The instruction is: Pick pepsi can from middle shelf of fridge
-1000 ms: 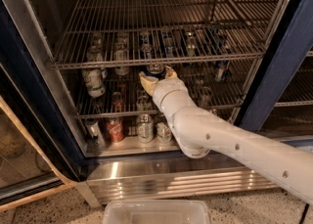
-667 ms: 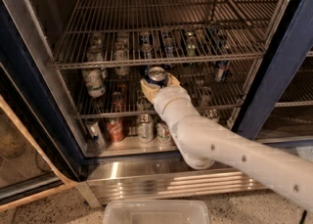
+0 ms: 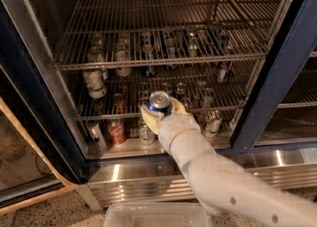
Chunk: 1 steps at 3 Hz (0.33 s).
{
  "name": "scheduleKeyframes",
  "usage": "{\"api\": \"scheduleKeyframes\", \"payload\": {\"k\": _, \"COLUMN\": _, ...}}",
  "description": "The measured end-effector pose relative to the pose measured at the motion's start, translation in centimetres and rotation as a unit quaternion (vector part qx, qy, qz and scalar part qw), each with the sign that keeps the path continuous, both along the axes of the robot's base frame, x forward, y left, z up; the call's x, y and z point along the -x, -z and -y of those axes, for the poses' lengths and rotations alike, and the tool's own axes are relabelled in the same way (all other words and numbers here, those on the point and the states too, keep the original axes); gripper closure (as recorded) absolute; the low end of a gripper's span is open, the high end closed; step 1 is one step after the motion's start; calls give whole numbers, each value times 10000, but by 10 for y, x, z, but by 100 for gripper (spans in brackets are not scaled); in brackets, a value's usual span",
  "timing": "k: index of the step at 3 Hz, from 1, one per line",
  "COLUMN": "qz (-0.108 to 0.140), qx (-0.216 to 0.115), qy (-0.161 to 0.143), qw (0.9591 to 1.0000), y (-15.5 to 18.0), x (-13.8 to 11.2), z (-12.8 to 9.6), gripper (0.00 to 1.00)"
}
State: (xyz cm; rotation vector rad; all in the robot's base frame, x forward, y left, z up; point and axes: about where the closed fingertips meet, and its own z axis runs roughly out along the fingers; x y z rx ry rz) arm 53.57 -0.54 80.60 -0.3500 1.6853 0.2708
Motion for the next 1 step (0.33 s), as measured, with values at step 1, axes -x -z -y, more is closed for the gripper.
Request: {"api": "scheduleKeyframes", "payload": {"k": 1, "qz": 108, "qx": -56, "qy": -33, "qw": 9999, "y": -7, "x": 51, "z": -6, "gripper": 100}}
